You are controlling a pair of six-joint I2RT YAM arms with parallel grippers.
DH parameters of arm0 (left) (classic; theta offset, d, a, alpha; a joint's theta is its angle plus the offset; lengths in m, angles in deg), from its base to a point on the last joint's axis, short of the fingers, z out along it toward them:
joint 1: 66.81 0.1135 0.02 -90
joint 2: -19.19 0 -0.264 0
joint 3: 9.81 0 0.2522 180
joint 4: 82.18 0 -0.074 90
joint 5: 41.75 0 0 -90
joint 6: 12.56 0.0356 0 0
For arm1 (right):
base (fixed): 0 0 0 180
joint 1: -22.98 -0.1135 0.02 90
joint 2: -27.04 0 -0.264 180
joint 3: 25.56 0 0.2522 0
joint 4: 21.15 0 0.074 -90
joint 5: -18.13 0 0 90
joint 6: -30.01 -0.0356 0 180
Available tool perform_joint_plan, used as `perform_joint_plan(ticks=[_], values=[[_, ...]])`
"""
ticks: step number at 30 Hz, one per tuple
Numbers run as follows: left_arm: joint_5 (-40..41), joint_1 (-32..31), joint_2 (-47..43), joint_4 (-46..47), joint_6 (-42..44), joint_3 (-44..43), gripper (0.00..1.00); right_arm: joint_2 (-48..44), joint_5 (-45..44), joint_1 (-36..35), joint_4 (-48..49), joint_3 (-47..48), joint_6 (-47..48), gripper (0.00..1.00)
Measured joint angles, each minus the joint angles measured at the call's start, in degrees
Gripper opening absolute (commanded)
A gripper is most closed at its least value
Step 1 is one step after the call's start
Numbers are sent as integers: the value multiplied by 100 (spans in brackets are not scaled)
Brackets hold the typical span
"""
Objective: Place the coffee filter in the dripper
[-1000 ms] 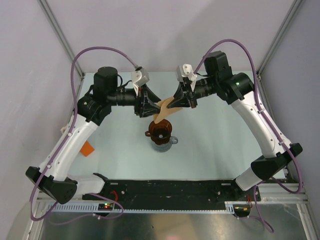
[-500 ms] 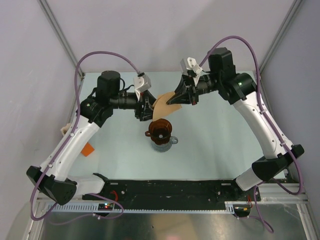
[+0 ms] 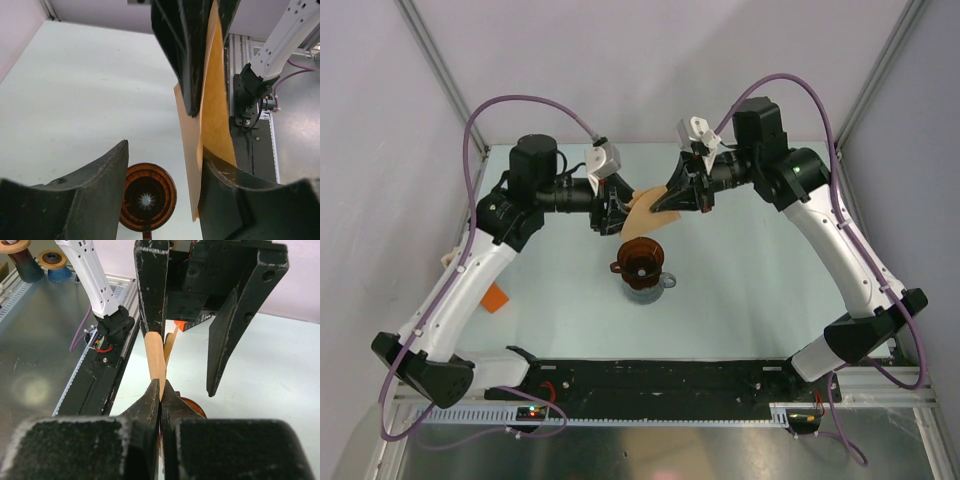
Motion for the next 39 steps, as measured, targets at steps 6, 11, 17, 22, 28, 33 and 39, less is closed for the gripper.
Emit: perform_joint_plan(ticks=[6, 11, 17, 22, 28, 33, 39], values=[[24, -118, 2, 155, -129, -166, 49, 0, -37, -52, -17, 0, 81, 0], [9, -162, 24, 258, -278, -168, 17, 0, -74, -83, -9, 0, 83, 0], [-76, -179, 61, 345, -437, -168, 0, 0, -190, -87, 11, -2, 79, 8], [-85, -146, 59, 367, -527, -168, 0, 0, -249, 15, -13, -2, 24, 40], [-260, 74, 63, 409, -800, -212, 0, -13, -297, 398, -251, -105, 160, 42], [-391, 151, 92, 518, -1054, -407, 0, -22, -304, 450, -483, -334, 367, 39], [-490, 166, 140, 695, -1307, -463, 0, -52, -299, 400, -459, -590, 376, 22]])
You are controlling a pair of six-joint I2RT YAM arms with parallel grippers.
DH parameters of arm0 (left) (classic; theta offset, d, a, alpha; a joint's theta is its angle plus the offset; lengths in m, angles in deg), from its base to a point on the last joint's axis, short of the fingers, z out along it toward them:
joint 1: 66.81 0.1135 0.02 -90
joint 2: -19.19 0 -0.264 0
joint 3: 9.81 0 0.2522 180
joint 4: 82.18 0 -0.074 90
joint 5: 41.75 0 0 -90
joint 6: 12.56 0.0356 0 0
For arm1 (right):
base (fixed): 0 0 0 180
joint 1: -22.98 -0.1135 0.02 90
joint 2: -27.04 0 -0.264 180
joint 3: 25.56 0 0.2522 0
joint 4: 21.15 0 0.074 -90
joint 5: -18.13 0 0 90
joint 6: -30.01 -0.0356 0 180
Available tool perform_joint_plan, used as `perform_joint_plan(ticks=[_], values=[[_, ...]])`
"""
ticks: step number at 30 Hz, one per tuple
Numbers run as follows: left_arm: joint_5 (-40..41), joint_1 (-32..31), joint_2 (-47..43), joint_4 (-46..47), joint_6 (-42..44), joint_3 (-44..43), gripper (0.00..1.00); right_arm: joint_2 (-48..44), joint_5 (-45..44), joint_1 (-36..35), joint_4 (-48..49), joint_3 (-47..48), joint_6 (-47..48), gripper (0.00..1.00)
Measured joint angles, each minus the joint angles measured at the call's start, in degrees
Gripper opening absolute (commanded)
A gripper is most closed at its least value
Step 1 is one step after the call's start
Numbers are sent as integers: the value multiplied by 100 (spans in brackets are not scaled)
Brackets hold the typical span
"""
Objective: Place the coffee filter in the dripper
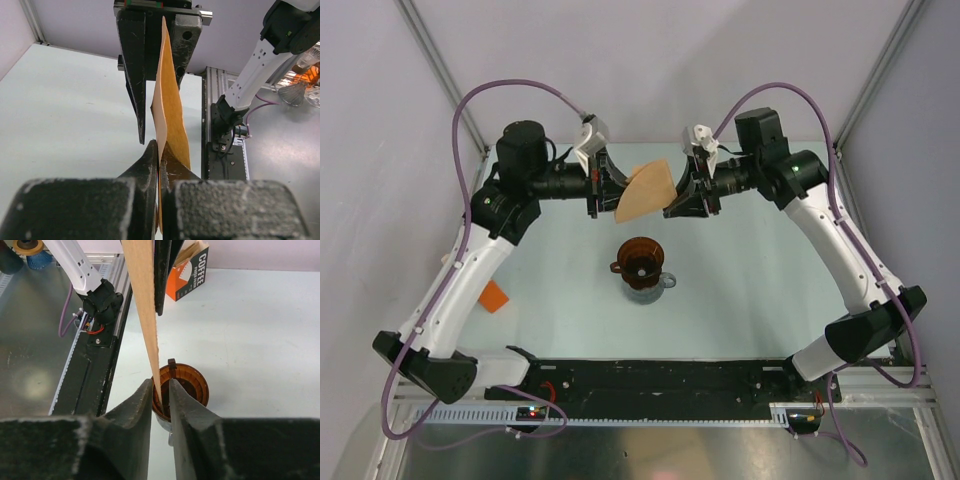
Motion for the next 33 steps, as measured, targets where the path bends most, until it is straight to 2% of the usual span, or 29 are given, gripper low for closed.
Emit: perform_joint_plan(ticks=[3, 5, 6, 8, 9, 11, 12, 16, 20, 25, 33], values=[[-50, 0, 24, 42, -59, 0, 0, -4, 4, -13, 160, -17, -83, 32], [-68, 0, 28, 48, -96, 0, 0, -17, 7, -26, 275, -17, -173, 32], [-74, 0, 31, 52, -109, 0, 0, -31, 7, -35, 326, -20, -192, 29], [-74, 0, 31, 57, -131, 0, 0, -61, 11, -50, 393, -20, -243, 10], [-72, 0, 33, 57, -136, 0, 0, -83, 11, -52, 428, -20, -258, 5], [-72, 0, 35, 57, -133, 0, 1, -129, 11, -66, 472, -20, -293, 1], [-72, 0, 37, 59, -133, 0, 4, -151, 11, -72, 481, -20, -299, 1], [24, -52, 37, 61, -94, 0, 33, -168, 9, -129, 448, -20, -286, 0], [203, -238, 57, 63, -72, 0, 42, -166, 2, -190, 304, -2, -232, 0], [243, -385, 199, 57, 15, -85, 46, -140, -42, -269, 83, 87, -107, 0], [286, -404, 459, 37, 68, -501, 44, -59, -160, -387, -326, 170, 245, 0]])
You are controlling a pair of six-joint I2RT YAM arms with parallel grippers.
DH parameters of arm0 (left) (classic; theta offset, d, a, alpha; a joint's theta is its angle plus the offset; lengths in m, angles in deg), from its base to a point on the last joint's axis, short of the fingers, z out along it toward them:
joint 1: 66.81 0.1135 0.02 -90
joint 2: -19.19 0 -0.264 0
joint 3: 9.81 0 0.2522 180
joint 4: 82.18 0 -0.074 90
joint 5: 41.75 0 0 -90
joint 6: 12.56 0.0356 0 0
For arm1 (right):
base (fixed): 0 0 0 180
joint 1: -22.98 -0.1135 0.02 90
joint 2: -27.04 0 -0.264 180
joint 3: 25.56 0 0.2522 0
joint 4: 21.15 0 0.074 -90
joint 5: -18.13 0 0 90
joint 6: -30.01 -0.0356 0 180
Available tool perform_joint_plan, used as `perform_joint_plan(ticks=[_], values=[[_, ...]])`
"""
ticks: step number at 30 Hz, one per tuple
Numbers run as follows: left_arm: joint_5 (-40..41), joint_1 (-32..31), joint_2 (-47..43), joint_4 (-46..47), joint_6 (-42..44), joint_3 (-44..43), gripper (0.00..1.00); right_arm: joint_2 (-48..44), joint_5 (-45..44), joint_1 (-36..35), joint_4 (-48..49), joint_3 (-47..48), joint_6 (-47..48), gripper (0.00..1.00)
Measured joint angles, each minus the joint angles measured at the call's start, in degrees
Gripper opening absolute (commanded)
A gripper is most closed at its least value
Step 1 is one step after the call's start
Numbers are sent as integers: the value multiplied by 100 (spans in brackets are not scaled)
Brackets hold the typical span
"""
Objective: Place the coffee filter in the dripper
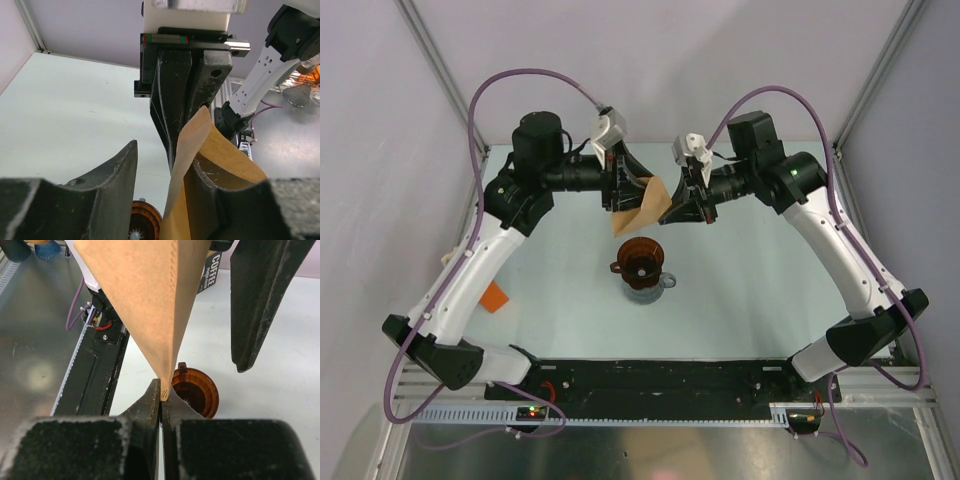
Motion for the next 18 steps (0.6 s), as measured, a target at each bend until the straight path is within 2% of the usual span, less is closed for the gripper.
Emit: perform_joint_plan(ticks=[11, 18], values=[[0, 0, 4, 9, -4, -192, 42, 72, -129, 0, -275, 22, 195, 0], [46, 114, -173, 68, -98, 282, 43, 39, -116, 63, 175, -33, -103, 0]])
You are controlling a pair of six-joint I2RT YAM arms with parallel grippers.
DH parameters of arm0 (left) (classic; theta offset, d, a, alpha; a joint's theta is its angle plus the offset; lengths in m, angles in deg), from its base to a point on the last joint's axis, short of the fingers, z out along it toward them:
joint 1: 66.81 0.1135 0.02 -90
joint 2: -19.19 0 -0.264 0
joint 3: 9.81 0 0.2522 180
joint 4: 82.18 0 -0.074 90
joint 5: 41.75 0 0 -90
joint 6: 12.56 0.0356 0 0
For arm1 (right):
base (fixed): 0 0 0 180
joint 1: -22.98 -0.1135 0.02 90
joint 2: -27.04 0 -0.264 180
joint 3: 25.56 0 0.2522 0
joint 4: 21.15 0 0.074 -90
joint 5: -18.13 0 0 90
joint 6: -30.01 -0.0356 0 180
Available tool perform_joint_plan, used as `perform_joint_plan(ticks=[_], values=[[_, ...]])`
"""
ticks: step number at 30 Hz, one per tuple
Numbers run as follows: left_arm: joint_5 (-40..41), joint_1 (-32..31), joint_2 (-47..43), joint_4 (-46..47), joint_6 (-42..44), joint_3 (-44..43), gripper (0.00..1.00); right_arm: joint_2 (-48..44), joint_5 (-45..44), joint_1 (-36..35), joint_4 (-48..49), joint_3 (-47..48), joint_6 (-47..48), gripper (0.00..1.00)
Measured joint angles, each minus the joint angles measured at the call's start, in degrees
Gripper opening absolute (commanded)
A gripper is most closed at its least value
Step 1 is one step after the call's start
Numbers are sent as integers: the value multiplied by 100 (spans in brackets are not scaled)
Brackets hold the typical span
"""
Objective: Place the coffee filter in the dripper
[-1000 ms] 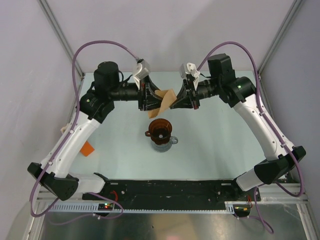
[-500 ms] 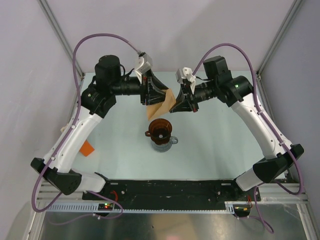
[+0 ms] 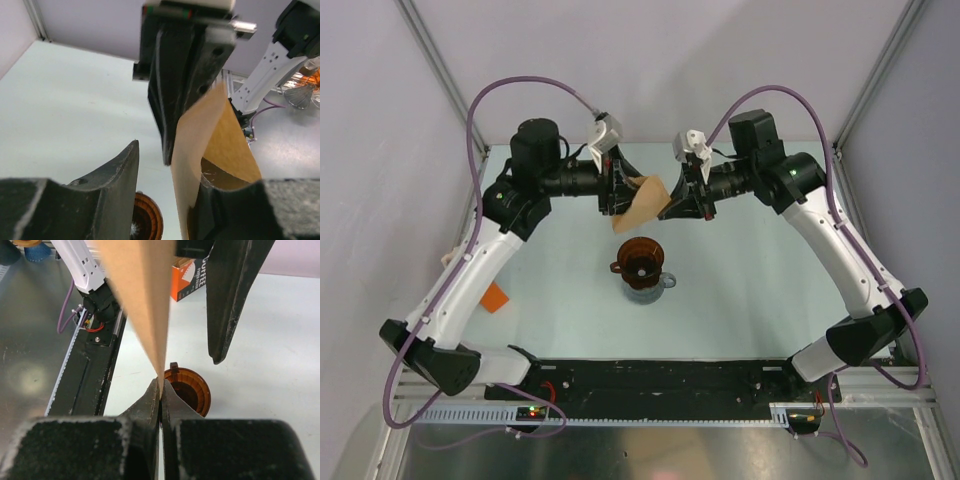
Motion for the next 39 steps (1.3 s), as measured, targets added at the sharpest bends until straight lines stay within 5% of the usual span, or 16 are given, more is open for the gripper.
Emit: perform_joint_plan(ticks=[7, 9, 12, 14, 17, 22, 31, 37, 39], values=[[-28, 256, -17, -13, -20, 439, 42, -243, 37, 103, 684, -313, -407, 0], [-79, 260, -31, -11, -55, 490, 33, -295, 33, 103, 892, -409, -525, 0], [-151, 260, -83, -24, -74, 494, 5, -343, 24, 103, 1169, -555, -669, 0], [-195, 260, -133, -22, -96, 494, 1, -345, 2, 103, 1300, -603, -721, 11], [-210, 260, -195, -20, -85, 494, 0, -350, -22, 107, 1335, -608, -750, 51], [-94, 258, -354, -7, 98, 632, 0, -361, -133, 107, 1139, -553, -623, 62], [525, -151, -402, -525, 1196, 699, 0, -361, -415, 94, 446, 221, -90, 44], [1010, -302, -389, -911, 1738, 697, 0, -356, -549, -74, -9, 518, 444, 6], [1152, -323, -358, -994, 1858, 686, 6, -334, -638, -149, -166, 518, 616, 2]])
